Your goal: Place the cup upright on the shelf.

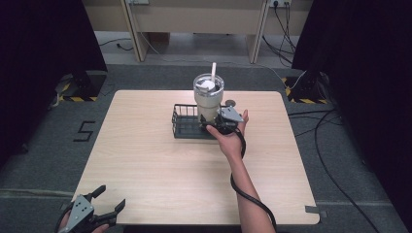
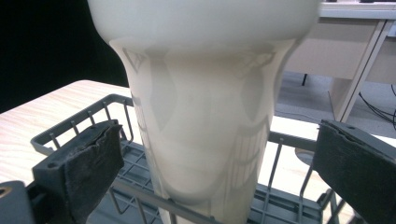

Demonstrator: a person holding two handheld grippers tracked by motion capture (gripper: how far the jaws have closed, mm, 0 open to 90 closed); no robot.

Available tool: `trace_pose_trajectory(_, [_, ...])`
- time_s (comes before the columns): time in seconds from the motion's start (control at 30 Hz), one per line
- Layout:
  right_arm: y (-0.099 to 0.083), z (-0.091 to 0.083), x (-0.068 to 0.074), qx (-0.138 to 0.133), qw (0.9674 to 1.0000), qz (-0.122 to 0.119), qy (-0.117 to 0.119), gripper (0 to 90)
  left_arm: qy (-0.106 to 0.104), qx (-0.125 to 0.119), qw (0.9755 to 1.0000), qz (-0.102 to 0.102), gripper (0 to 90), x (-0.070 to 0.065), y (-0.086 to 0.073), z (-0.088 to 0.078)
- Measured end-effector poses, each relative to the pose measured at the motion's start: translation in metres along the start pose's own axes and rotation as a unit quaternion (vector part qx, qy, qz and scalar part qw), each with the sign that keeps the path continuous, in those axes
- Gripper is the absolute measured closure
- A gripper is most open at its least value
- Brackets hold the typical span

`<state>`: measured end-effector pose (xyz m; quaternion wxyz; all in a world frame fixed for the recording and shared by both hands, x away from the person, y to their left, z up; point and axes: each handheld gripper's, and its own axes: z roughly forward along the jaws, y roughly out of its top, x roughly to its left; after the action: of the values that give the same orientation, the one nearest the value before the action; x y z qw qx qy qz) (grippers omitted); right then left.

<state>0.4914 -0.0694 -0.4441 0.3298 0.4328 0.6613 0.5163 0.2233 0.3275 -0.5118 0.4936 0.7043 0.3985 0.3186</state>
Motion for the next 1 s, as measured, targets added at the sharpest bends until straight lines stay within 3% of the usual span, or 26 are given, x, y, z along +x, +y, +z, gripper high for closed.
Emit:
trace_pose_trajectory(0.7, [-0.002, -0.034, -0.009, -0.002, 1.0, 0.008, 0.002, 2.8, 0.0, 0.003, 1.0, 0.006, 14.5, -0.002, 0.001, 0.001])
trace_pose_trajectory(1.0, [-0.001, -0.057, -0.02, -0.008, 0.9999, 0.005, -0.009, 3.3, 0.0, 0.003, 1.0, 0.008, 14.5, -0.003, 0.001, 0.001])
